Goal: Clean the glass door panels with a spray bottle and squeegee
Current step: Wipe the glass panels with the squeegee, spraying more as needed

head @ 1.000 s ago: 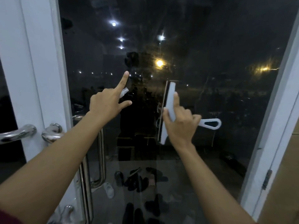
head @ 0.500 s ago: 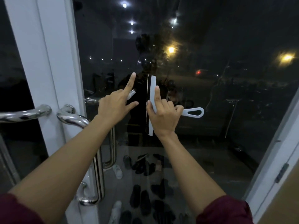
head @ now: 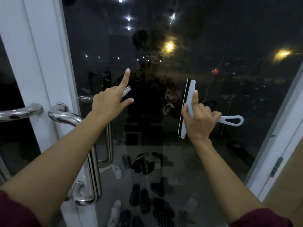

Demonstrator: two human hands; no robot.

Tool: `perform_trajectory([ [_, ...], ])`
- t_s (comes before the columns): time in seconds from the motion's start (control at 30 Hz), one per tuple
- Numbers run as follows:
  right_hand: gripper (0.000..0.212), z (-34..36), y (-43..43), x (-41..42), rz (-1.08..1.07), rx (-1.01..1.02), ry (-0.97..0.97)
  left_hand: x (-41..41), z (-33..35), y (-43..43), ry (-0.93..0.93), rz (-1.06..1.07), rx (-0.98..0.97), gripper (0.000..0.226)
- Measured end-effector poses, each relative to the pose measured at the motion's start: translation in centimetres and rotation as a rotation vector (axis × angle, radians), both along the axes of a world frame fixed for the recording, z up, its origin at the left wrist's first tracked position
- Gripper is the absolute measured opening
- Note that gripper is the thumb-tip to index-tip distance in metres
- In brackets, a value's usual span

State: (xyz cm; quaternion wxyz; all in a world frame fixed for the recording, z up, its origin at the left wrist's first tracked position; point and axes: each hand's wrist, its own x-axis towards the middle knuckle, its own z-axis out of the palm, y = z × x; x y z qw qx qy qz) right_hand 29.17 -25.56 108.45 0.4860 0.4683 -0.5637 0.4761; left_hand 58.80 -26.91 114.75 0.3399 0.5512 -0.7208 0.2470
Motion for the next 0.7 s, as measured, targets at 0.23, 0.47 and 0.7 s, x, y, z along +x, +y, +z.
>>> perform_trajectory([
  [0.23,0.049,3.7,0.5,10.2,0.193,-0.024,0.067,-0.5,-0.1,0.2,0.031,-0.007,0.043,0.101],
  [0.47,0.049,4.8,-0.8,11.5,0.196,0.077,0.129,-0.3,-0.2,0.2,0.092,-0.029,0.051,0.100],
  [0.7,0.051,3.6,-1.0,1.5,0.055,0.094,0.015,-0.1,0.2,0.6,0.074,-0.032,0.069,0.099],
])
